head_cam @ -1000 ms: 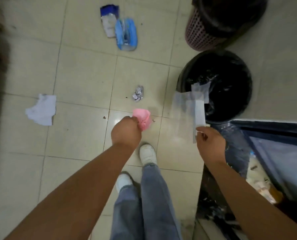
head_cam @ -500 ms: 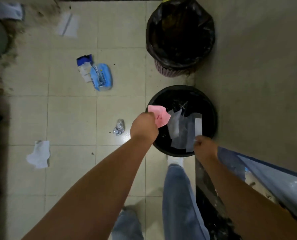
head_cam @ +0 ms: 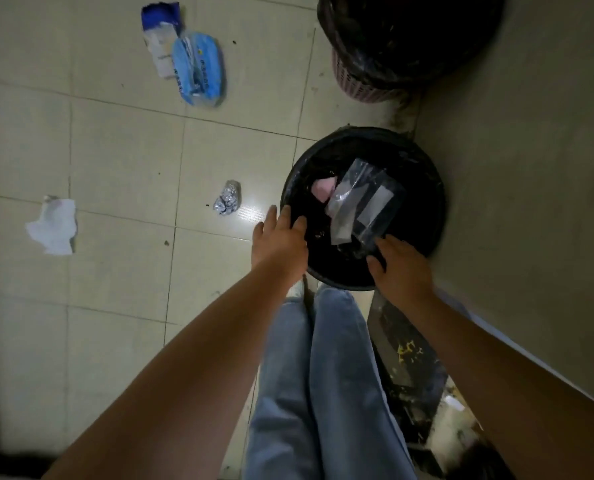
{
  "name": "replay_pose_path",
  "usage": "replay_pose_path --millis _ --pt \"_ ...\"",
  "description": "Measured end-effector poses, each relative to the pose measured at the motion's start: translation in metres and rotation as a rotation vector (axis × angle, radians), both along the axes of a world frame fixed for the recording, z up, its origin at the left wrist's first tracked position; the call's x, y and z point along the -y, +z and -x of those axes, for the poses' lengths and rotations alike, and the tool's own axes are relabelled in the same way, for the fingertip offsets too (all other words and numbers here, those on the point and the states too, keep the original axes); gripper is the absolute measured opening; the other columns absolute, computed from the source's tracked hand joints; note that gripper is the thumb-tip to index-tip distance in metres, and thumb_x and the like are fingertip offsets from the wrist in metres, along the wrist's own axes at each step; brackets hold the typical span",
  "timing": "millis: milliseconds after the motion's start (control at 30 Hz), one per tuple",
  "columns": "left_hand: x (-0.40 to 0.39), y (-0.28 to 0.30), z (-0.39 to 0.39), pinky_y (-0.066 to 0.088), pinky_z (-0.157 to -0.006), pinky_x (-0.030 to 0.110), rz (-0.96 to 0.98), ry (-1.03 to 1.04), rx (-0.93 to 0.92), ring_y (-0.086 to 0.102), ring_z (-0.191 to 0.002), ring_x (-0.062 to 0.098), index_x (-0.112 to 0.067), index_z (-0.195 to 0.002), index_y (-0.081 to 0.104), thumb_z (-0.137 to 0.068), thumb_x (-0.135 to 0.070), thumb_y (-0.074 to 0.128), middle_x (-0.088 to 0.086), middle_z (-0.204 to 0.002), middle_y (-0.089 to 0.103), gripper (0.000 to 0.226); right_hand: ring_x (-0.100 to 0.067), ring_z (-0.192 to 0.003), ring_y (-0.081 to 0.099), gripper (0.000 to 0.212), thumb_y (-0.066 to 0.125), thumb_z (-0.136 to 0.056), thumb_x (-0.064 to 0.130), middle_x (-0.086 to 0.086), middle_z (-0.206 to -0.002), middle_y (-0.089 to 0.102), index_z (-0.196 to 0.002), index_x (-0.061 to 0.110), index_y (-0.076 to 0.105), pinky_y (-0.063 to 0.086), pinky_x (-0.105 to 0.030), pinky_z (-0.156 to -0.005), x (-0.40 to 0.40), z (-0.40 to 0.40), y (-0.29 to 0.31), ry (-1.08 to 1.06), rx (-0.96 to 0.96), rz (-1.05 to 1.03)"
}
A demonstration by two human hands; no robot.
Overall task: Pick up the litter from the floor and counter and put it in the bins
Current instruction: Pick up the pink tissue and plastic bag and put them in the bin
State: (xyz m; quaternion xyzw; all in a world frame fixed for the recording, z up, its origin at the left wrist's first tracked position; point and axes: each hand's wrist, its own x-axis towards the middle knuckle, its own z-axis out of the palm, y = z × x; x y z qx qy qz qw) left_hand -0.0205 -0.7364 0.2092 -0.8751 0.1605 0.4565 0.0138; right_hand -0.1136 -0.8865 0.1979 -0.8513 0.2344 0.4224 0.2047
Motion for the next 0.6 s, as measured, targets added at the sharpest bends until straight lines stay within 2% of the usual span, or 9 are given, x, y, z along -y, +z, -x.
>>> replay_pose_path --millis 100,167,300,433,600 --pt "-0.032 0.029 -0.007 0.007 -0.121 0.044 -0.049 -0.012 0.071 -0.008 -0.15 0.026 -0.019 -0.148 0.025 -0.102 -0.026 0.031 0.003 -0.162 0.0 0.047 -0.031 -0.146 0.012 0.058 0.028 -0.096 0.043 -0.006 -0.159 0.017 -0.147 0.018 0.019 0.016 -0.051 -0.117 -0.024 -0.028 0.03 0.146 0.047 0.029" --pt "-0.061 0.056 -0.015 0.006 -0.122 0.044 -0.08 0.016 0.123 -0.011 -0.149 0.025 -0.019 -0.147 0.026 -0.102 -0.029 0.029 0.002 -0.162 -0.004 0.046 -0.031 -0.147 0.007 0.059 0.027 -0.096 0.044 -0.006 -0.16 0.012 -0.148 0.019 0.015 0.011 -0.052 -0.118 -0.046 -0.053 0.053 0.21 0.12 0.007" --pt "-0.128 0.111 -0.035 0.004 -0.122 0.043 -0.153 0.135 0.213 -0.012 -0.149 0.027 -0.023 -0.151 0.016 -0.102 -0.033 0.027 0.001 -0.162 -0.005 0.051 -0.029 -0.147 0.001 0.059 0.024 -0.095 0.045 -0.003 -0.16 0.007 -0.148 0.021 0.014 0.003 -0.05 -0.119 -0.099 -0.108 0.099 0.247 0.224 -0.062" --pt "-0.227 0.142 -0.068 0.005 -0.122 0.044 -0.23 0.317 0.282 -0.01 -0.149 0.027 -0.024 -0.15 0.02 -0.102 -0.033 0.029 -0.001 -0.162 -0.002 0.05 -0.025 -0.148 -0.003 0.058 0.028 -0.098 0.042 0.0 -0.161 0.003 -0.149 0.023 0.009 0.0 -0.046 -0.12 -0.187 -0.164 0.134 0.332 0.298 -0.143" --pt "-0.284 0.14 -0.082 0.005 -0.122 0.044 -0.256 0.379 0.256 -0.01 -0.149 0.026 -0.025 -0.15 0.018 -0.102 -0.035 0.027 0.0 -0.162 -0.002 0.05 -0.025 -0.148 -0.002 0.058 0.022 -0.098 0.044 0.0 -0.161 0.001 -0.149 0.023 0.004 0.002 -0.045 -0.121 -0.231 -0.195 0.136 0.433 0.291 -0.081"
